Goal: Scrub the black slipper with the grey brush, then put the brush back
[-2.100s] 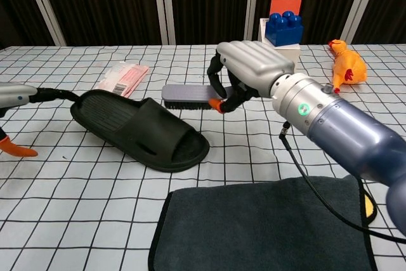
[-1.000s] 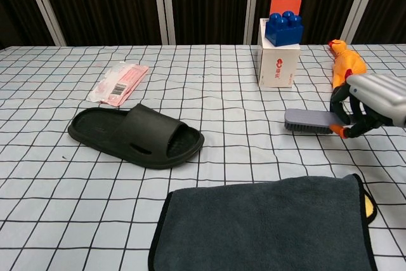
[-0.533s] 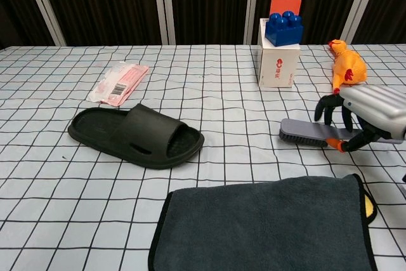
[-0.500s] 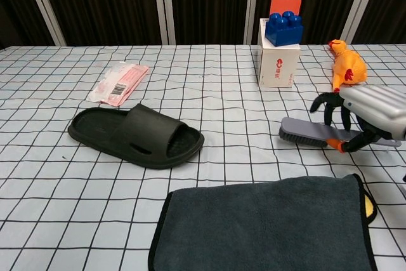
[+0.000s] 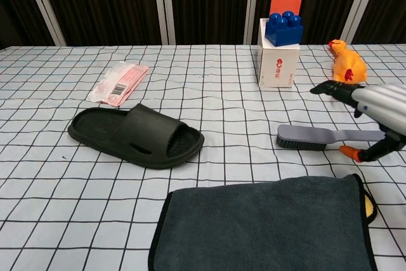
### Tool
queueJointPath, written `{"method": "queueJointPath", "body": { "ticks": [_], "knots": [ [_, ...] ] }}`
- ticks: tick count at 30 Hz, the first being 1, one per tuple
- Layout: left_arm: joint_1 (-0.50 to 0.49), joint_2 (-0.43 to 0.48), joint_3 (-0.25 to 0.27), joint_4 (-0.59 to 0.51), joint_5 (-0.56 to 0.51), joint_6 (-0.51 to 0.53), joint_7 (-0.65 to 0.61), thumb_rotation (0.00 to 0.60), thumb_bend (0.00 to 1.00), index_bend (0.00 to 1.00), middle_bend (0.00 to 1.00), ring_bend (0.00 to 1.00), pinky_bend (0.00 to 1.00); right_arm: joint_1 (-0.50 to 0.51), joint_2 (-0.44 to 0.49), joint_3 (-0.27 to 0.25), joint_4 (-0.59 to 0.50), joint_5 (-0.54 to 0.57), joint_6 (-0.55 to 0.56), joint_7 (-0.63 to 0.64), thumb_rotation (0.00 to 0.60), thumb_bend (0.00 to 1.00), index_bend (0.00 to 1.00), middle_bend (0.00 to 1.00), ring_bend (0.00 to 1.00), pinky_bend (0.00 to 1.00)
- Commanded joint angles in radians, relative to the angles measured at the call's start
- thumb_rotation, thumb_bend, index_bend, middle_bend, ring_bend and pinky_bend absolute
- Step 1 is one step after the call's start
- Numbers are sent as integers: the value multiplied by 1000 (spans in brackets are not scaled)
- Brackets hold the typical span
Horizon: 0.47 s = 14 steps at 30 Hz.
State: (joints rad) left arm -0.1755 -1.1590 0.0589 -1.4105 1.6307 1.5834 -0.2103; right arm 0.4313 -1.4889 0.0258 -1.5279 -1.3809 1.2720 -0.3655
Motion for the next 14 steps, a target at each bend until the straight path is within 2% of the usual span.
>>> {"method": "queueJointPath", "body": {
  "ticks": [1,2,5,9,14],
  "knots": [
    [61,-4,-19,2,-47,65,116,600,47,0,0,0,0,-134,70,-47,-53,-81,220,-32,600,399,0,0,16,215],
    [70,-6,-21,-2,-54,73,131,600,42,0,0,0,0,-152,79,-52,-56,-92,248,-19,600,399,0,0,6,187],
    [123,-7,-18,-36,-91,102,191,600,41,0,0,0,0,-280,147,-116,-31,-197,450,98,600,399,0,0,0,138],
    [145,0,-22,-58,-105,108,224,600,41,0,0,0,0,-324,204,-129,-21,-183,458,145,600,399,0,0,0,82],
    [150,12,-40,-58,-126,90,200,600,41,0,0,0,0,-347,225,-82,-49,-135,461,109,600,398,0,0,0,47]
  ]
}}
